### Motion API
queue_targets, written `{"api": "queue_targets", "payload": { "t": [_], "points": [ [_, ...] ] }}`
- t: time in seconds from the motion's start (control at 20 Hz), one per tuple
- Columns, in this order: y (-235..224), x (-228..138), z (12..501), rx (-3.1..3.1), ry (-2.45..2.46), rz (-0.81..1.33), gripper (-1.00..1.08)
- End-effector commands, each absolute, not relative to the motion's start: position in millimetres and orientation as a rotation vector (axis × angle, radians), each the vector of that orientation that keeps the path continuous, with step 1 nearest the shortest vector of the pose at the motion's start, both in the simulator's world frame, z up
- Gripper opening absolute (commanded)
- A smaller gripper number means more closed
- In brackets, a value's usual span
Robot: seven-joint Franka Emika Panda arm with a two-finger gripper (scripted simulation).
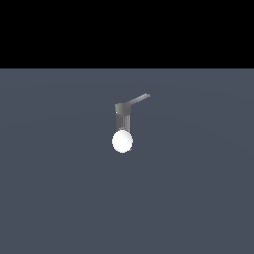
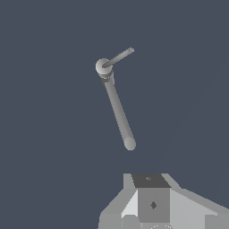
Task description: Turn on the faucet by rotating a designated handle.
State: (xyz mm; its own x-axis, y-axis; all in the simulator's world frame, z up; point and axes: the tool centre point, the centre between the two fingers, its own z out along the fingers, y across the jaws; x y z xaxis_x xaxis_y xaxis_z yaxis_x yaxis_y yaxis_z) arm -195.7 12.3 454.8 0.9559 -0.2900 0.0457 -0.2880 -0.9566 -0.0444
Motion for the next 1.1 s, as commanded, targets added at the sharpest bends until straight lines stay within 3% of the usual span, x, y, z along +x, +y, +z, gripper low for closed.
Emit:
{"api": "queue_targets", "payload": {
  "t": [0.0,1.05],
  "points": [
    [17,-182,441,-3.055,0.547,-0.077,-1.0],
    [23,-57,327,-2.83,1.3,-0.044,-1.0]
  ]
}}
